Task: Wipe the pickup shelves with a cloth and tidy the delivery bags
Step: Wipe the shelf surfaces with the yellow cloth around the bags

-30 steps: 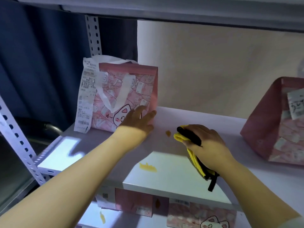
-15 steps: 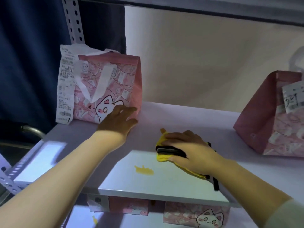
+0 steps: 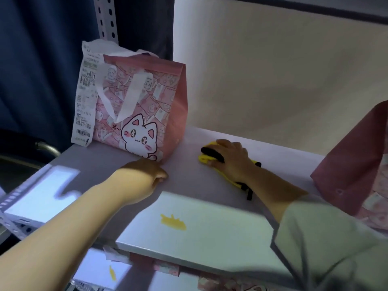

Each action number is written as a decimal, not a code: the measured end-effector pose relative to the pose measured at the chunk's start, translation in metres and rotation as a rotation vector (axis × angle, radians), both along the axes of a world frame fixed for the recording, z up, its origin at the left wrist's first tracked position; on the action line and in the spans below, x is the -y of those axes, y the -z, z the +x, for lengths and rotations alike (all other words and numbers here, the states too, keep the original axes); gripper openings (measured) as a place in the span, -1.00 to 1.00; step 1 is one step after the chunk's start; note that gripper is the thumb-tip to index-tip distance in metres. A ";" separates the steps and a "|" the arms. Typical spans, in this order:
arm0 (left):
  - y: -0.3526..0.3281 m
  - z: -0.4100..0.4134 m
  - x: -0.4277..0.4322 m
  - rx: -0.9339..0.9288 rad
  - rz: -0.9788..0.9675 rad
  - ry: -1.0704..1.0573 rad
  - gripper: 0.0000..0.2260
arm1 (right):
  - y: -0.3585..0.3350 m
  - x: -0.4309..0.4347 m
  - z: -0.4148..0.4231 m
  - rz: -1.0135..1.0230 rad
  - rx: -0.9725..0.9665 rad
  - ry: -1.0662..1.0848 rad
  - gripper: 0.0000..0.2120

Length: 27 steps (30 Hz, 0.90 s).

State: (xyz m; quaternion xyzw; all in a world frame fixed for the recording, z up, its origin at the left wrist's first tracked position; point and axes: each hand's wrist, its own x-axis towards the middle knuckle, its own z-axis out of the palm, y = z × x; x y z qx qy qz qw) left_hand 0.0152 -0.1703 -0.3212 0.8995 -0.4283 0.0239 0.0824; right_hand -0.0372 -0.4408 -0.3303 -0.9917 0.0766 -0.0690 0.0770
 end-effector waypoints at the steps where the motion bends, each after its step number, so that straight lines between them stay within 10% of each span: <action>1: 0.001 -0.001 0.001 0.009 -0.001 -0.010 -0.79 | 0.001 -0.001 0.002 -0.028 -0.023 -0.013 -0.51; 9: 0.005 -0.004 0.002 -0.009 -0.038 -0.073 -0.77 | 0.006 0.000 -0.067 0.021 -0.036 -0.460 -0.54; 17: 0.009 -0.013 -0.003 0.005 -0.060 -0.079 -0.68 | -0.006 -0.009 -0.011 -0.060 -0.097 0.057 -0.58; 27: 0.008 -0.020 -0.002 -0.012 -0.027 -0.082 -0.69 | 0.000 0.001 -0.064 0.054 -0.049 -0.119 -0.54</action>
